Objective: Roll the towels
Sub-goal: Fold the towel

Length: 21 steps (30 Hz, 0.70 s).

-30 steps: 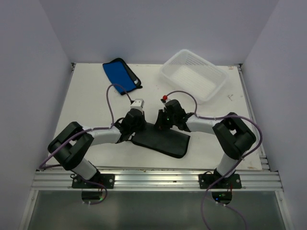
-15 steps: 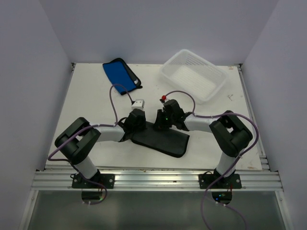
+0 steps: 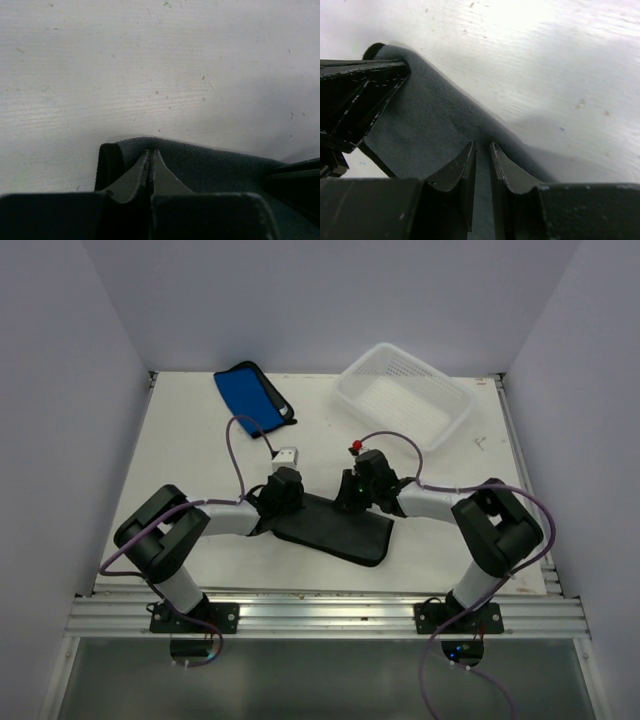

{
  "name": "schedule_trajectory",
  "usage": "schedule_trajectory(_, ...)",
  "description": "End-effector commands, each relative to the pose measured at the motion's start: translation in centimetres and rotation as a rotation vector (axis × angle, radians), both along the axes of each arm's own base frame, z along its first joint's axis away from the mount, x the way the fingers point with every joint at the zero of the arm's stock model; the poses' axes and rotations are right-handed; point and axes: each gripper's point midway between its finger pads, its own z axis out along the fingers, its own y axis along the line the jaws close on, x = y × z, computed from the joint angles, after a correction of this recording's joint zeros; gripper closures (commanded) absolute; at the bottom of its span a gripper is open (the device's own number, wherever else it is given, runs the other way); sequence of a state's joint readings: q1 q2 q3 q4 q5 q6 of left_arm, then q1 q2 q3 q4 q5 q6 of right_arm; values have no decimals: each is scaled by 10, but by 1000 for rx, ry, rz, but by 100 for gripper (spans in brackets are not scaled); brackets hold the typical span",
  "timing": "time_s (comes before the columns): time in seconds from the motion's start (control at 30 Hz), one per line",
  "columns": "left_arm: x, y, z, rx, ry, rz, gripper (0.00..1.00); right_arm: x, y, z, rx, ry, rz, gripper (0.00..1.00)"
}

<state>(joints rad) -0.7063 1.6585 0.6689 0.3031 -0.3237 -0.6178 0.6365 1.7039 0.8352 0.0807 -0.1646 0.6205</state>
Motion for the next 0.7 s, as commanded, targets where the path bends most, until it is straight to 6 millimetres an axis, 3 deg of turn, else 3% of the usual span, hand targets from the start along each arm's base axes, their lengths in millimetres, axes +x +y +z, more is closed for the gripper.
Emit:
schedule_trajectory(0.0,8,10,11,3,-31,61,100,5,-21,11,-26,-49,-40,78)
schedule_trajectory(0.43,5,15,11,11,-29,69,100,-19,-94,-12,-123,-10,-122,78)
schedule_trajectory(0.67,4,16,5,28,-12,68,100,-32,-112,-12,-155,-14,-127,78)
